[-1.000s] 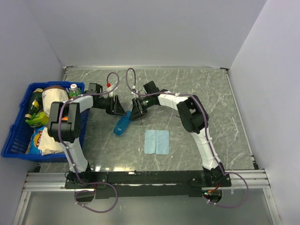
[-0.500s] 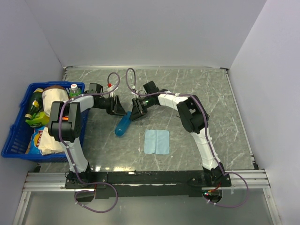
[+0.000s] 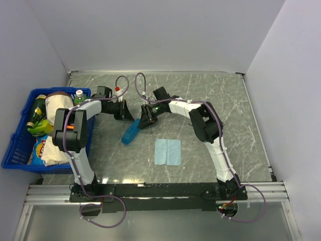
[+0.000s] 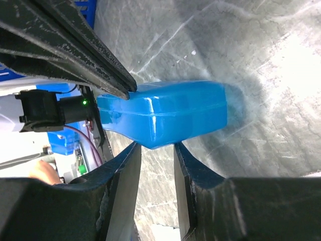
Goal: Organize the sunglasses
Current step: Close the opened sunglasses case at the center of the board.
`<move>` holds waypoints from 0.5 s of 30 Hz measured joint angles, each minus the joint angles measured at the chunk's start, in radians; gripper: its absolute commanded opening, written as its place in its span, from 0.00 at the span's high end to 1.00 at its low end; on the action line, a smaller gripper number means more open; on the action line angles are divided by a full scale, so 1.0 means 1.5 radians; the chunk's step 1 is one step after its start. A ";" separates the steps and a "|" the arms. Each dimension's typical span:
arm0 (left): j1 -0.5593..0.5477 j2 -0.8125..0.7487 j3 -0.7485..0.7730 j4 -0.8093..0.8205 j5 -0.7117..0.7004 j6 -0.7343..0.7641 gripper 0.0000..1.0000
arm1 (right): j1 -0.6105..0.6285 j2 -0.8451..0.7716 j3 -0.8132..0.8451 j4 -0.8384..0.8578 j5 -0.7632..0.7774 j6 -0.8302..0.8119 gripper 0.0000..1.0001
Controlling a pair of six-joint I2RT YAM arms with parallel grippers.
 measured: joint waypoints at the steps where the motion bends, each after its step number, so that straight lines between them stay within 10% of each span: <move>1: -0.003 0.000 0.002 0.000 -0.006 0.001 0.94 | 0.000 0.000 0.000 -0.001 0.001 0.002 0.60; 15: -0.025 0.011 0.033 -0.016 -0.027 0.043 0.90 | 0.003 0.000 0.010 -0.023 0.025 0.021 0.53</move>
